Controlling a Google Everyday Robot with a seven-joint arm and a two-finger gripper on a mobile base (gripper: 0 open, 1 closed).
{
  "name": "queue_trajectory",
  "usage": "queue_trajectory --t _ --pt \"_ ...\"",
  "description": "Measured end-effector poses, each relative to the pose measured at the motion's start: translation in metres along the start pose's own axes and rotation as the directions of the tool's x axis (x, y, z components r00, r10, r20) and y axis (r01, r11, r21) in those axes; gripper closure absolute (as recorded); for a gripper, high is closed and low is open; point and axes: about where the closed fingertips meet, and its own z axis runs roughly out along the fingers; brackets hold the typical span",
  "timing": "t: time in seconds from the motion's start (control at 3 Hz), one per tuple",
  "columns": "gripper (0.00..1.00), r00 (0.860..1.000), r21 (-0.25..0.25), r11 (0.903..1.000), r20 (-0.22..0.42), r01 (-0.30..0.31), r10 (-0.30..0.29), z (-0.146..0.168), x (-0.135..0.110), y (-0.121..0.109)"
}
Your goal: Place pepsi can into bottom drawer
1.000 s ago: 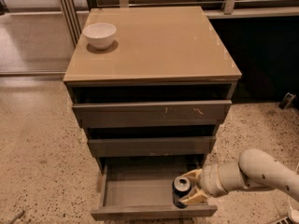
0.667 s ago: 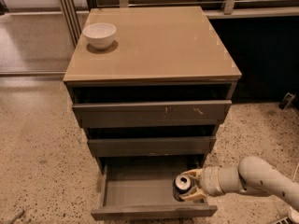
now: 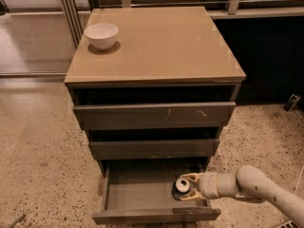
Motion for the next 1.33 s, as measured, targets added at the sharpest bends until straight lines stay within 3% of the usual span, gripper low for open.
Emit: queue_trajectory --t 0.33,1.0,1.33 --pt "1.00 1.000 0.008 0.9997 -0.012 0.023 -0.023 0.007 0.018 -0.001" --pt "1.00 0.998 0.055 0.9971 0.016 0.054 -0.054 0.042 0.070 -0.027" --pt "1.00 0.999 0.059 0.9975 0.030 0.037 -0.039 0.068 0.100 -0.039"
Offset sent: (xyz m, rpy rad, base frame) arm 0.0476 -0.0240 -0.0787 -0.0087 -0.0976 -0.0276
